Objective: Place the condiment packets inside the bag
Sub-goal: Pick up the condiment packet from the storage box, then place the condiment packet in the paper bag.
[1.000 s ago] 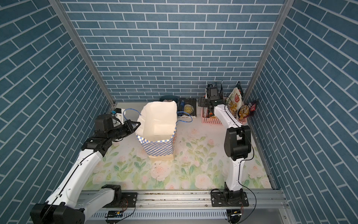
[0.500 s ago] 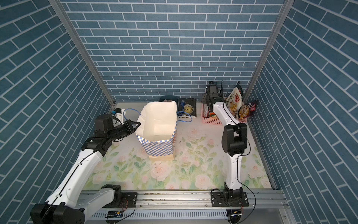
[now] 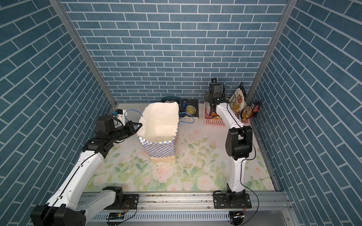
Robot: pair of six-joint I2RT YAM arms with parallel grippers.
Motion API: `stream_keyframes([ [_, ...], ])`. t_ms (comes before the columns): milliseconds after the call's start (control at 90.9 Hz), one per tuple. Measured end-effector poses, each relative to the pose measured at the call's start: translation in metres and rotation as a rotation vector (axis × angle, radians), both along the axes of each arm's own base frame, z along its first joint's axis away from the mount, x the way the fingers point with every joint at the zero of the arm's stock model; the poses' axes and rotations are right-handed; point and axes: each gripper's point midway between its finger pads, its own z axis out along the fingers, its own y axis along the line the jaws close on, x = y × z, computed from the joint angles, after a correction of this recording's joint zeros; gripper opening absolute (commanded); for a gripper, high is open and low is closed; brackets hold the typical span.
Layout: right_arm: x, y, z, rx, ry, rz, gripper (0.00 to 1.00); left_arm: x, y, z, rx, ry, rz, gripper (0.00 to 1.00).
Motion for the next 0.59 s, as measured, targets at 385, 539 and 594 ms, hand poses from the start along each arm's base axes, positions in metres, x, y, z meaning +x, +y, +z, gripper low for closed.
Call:
stream_keyframes([
  [385, -0.105, 0.043, 0.240, 0.088, -0.434, 0.165, 0.00, 0.000, 0.001, 0.000, 0.002, 0.000, 0.004, 0.03],
  [539, -0.168, 0.083, 0.298, 0.168, -0.534, 0.335, 0.00, 0.001, 0.001, 0.000, 0.003, 0.000, 0.006, 0.03],
  [594, -0.188, 0.096, 0.309, 0.206, -0.547, 0.403, 0.00, 0.001, 0.001, 0.000, 0.003, 0.000, 0.007, 0.03],
])
